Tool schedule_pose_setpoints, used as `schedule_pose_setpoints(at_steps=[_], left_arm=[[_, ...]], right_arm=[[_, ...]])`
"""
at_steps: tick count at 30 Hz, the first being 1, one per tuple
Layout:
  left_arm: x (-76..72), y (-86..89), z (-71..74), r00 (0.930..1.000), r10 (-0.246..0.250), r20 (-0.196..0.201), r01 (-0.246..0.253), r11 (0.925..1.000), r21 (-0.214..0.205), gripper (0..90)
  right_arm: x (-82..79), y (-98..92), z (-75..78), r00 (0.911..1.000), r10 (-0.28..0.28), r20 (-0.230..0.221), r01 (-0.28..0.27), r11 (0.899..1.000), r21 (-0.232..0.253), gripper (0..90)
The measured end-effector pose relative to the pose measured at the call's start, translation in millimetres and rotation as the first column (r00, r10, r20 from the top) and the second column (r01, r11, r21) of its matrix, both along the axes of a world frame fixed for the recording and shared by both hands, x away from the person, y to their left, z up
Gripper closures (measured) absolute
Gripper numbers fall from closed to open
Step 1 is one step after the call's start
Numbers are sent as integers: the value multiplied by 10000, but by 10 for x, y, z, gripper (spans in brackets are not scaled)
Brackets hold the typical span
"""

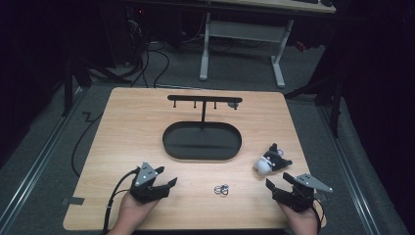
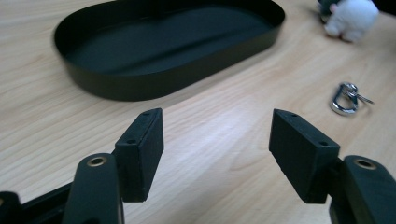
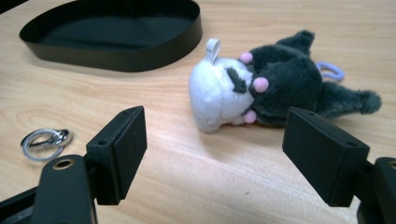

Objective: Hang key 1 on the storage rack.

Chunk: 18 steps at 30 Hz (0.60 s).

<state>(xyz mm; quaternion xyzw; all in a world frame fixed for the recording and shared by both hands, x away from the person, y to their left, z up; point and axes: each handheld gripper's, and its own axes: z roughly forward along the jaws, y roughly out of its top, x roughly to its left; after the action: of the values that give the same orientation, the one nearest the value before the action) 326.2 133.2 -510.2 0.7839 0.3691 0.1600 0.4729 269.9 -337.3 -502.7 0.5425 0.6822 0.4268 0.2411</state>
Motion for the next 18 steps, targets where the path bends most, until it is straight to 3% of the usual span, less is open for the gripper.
schedule_pose_setpoints(at_steps=[5, 12, 18], left_arm=[[67, 87, -32, 9995, 169, -248, -175, 9995, -250, 368], [74, 186, 26, 9987, 494, -152, -503, 9969, -600, 394], [67, 490, 118, 9931, 1169, -74, -1171, 9902, -756, 415]], right_arm=[[-4, 64, 6, 9998, -178, 55, 178, 9998, 86, 246], [-33, 118, 6, 9998, 20, 205, -15, 9996, -266, 303], [-9, 122, 9, 9989, 382, 261, -376, 9990, -238, 388]])
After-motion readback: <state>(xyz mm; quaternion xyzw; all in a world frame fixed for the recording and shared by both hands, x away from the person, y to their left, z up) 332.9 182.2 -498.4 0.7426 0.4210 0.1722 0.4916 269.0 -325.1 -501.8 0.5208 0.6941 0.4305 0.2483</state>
